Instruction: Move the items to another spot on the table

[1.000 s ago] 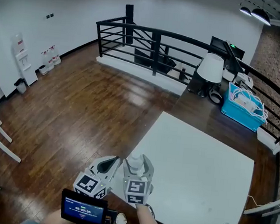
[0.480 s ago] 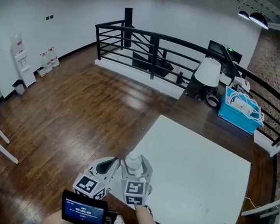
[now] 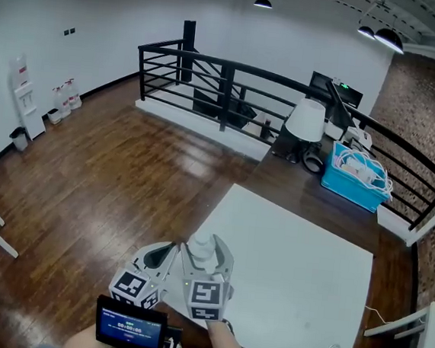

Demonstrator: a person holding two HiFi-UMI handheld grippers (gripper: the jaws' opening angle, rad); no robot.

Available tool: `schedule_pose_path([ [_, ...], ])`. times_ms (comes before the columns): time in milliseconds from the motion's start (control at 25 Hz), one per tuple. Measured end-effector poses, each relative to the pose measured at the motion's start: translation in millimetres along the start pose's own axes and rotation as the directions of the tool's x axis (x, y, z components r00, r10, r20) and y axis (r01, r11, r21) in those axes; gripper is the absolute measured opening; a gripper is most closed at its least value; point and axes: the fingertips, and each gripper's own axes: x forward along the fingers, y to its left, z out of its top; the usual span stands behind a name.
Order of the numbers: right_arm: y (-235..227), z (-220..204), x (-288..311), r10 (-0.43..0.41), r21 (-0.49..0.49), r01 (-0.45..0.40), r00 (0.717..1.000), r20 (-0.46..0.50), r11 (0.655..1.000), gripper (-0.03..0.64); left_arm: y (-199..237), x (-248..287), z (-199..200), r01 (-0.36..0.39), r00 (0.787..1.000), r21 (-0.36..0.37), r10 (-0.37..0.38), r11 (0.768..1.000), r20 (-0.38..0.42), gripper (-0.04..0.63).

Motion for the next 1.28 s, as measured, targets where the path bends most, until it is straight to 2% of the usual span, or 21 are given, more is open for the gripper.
schedule_pose_path([
  [320, -11.9, 12.4, -22.4, -0.008, -0.021, 0.008, 1.000, 0.019, 1.000, 0.290, -21.7, 1.7, 11.5, 0.004, 1.000, -0.001, -0.004, 1.000, 0.025, 0.012],
  [600, -38.9, 15.4, -50.9, -0.046, -0.030, 0.046, 0.999, 0.018, 0.998, 0.291, -58.8, 14.4, 19.5, 0.045, 0.998, 0.003, -0.045, 0.999, 0.038, 0.012],
  [960, -95.7, 12.4, -102.6, -0.143, -0.026, 0.143, 0.990, 0.014, 0.989, 0.291, -125.2, 38.0, 24.4, 0.134, 0.990, 0.013, -0.134, 0.991, 0.036, 0.012],
  [1280, -156.9, 9.8, -157.7, -0.249, -0.016, 0.249, 0.968, 0.014, 0.968, 0.291, -200.3, 64.6, 33.2, 0.234, 0.971, 0.041, -0.236, 0.971, 0.035, 0.012],
])
